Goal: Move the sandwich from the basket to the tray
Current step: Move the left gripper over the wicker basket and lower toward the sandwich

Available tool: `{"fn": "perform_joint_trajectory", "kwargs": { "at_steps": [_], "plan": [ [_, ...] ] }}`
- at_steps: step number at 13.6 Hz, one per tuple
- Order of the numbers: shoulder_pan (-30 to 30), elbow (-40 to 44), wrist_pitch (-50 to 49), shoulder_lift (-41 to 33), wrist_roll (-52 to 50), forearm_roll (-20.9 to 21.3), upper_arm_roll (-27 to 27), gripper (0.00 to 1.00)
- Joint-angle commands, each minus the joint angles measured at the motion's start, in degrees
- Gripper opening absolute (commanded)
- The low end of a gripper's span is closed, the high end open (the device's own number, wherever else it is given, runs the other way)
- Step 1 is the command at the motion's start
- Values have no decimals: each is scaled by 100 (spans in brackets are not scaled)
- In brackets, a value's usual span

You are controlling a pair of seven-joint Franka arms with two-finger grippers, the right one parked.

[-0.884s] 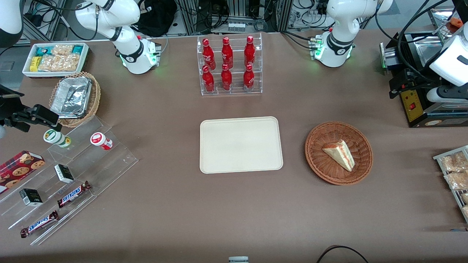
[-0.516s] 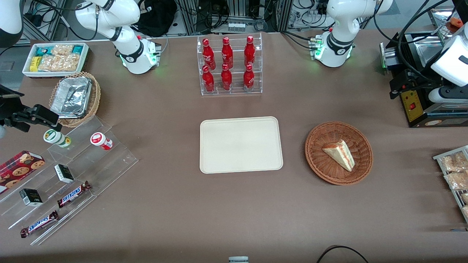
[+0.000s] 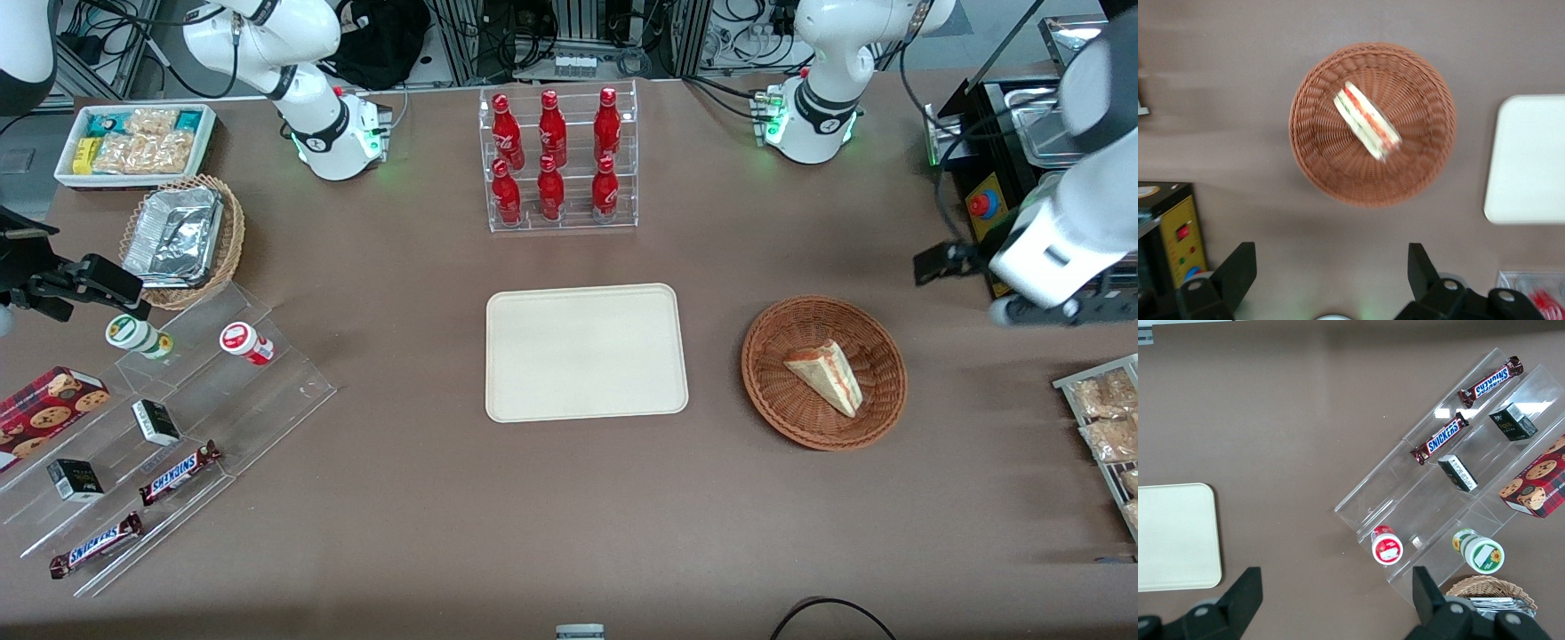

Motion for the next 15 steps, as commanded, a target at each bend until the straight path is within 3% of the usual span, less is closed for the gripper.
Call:
{"fn": "perform_joint_trajectory", "kwargs": {
  "at_steps": [1,7,15],
  "plan": [
    [-26,-1311,1401,-282,-1140,124,-49,100],
    [-26,-3159,4198,-151,-3375,107,-225,100],
    [-34,-3170,4904,719,-3686,107,-304,100]
  ]
}}
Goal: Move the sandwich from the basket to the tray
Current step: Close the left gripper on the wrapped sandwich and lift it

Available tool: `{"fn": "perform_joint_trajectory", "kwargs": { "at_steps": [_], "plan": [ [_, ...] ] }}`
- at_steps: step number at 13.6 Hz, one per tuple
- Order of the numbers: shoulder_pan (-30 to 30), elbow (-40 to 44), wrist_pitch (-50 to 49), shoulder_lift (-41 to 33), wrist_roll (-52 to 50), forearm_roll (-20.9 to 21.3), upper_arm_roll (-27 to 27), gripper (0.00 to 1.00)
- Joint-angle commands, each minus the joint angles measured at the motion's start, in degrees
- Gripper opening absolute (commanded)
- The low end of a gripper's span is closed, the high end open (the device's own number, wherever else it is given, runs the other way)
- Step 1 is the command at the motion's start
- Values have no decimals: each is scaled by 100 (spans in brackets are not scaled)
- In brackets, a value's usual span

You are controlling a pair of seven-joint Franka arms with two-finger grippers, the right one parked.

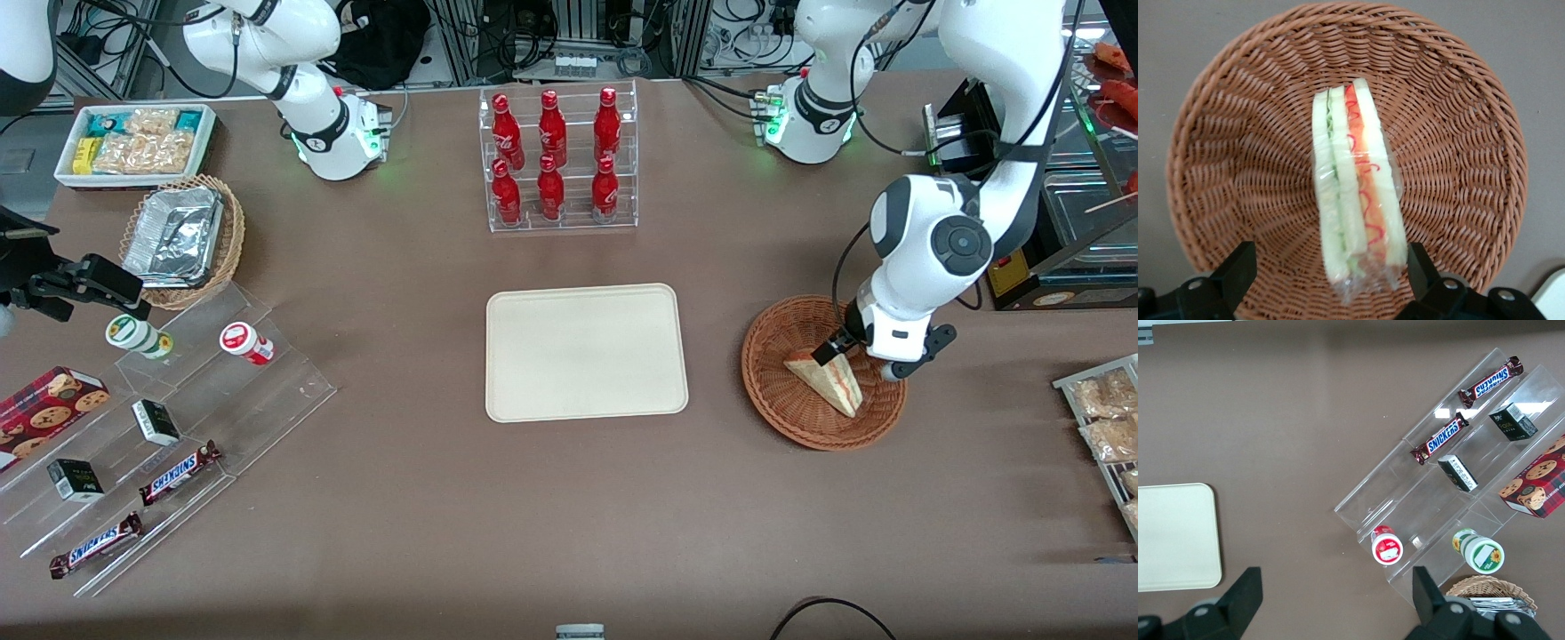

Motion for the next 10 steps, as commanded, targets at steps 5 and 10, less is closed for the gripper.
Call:
{"fn": "perform_joint_trajectory", "kwargs": {
  "at_steps": [5,10],
  "plan": [
    [-23,67,593,402,-168,67,-16,99],
    [-49,347,471,438,-238,67,-16,9]
  ]
}}
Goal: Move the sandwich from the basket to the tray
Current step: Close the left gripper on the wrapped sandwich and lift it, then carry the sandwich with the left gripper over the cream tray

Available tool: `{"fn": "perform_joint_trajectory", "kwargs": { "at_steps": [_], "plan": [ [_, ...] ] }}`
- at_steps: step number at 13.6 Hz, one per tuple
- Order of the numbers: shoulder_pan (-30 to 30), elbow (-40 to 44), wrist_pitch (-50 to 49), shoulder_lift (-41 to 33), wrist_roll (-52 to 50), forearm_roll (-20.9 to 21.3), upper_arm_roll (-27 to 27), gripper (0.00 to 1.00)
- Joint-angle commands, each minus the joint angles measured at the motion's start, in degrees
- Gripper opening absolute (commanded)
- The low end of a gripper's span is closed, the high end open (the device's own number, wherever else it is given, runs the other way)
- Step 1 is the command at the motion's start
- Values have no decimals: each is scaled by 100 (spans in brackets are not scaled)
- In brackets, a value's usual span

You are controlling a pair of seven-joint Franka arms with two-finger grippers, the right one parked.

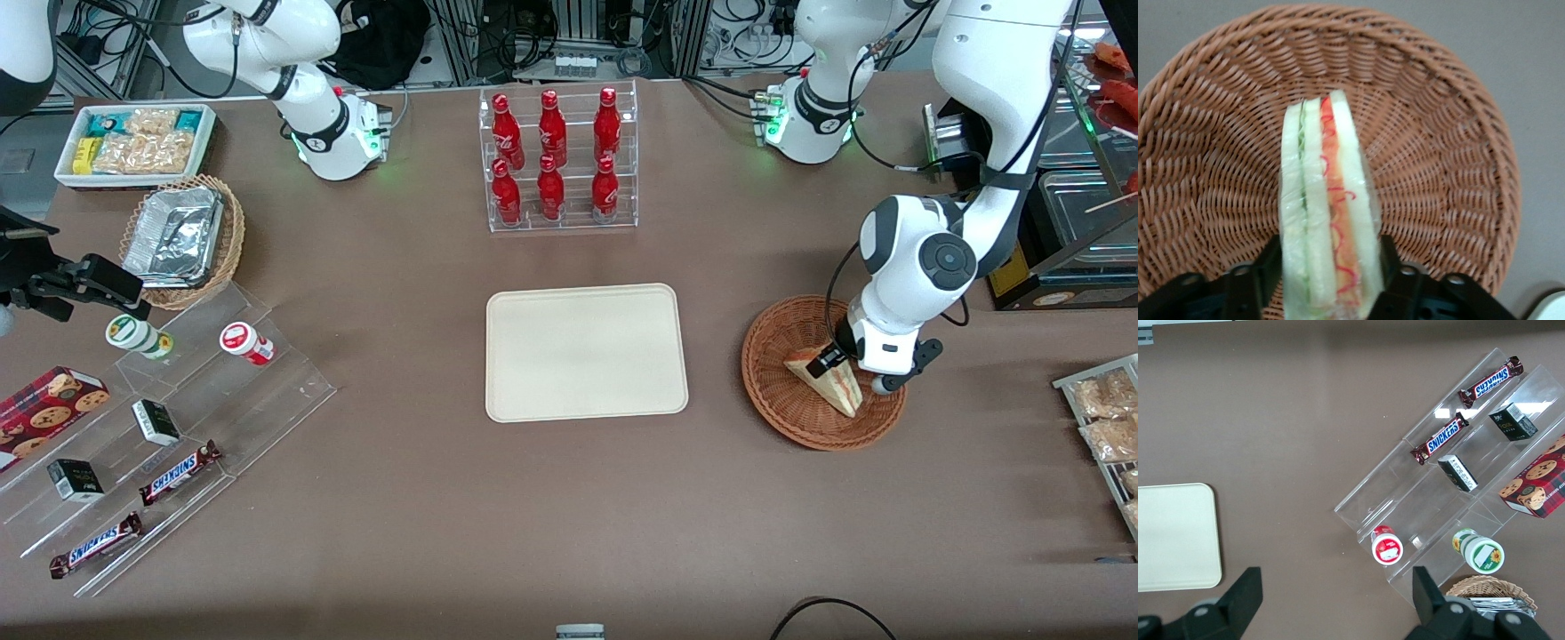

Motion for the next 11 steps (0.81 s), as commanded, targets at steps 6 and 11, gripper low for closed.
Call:
{"fn": "perform_joint_trajectory", "kwargs": {
  "at_steps": [6,11],
  "plan": [
    [-407,2014,-2855,-138,-151,76,-12,9],
    [-1716,2879,-3414,160,-204,50,-21,9]
  ]
}}
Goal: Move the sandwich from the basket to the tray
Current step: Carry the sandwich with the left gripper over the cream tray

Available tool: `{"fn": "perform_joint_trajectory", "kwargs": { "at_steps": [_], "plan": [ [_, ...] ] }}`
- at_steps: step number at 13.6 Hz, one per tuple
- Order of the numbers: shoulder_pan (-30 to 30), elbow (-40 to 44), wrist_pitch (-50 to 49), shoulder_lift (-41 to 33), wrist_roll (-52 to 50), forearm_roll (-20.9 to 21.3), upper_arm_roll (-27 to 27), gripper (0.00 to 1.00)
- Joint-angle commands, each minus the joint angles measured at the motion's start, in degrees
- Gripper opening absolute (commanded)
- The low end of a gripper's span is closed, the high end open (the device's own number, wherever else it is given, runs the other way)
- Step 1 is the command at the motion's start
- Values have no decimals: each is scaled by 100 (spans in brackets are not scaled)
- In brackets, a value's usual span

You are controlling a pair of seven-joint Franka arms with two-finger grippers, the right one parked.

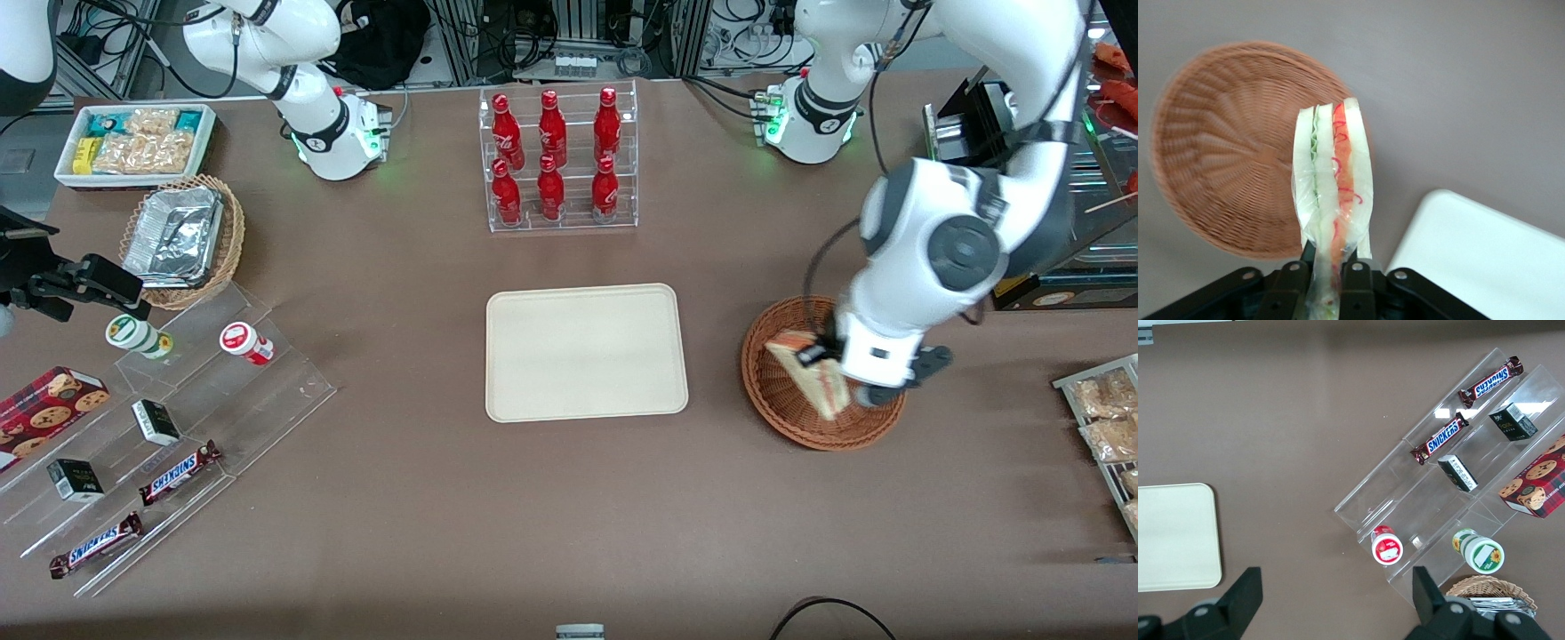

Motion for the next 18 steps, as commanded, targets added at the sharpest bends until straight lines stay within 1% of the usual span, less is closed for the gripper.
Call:
{"fn": "perform_joint_trajectory", "kwargs": {
  "at_steps": [1,3,6,10,12,15,17,18],
  "plan": [
    [-718,238,-51,335,-141,24,48,9],
    [-1079,299,203,624,-62,-2,21,10],
    [-1624,291,975,1028,-106,6,-5,12],
    [-2248,370,1749,1556,-115,77,4,13],
    [-2372,387,1970,1740,-106,85,4,13],
    [-2522,413,2032,1952,-89,112,12,14],
    [-2618,493,2024,2101,-115,348,12,15],
    [-2636,493,2032,2128,-124,393,12,15]
  ]
}}
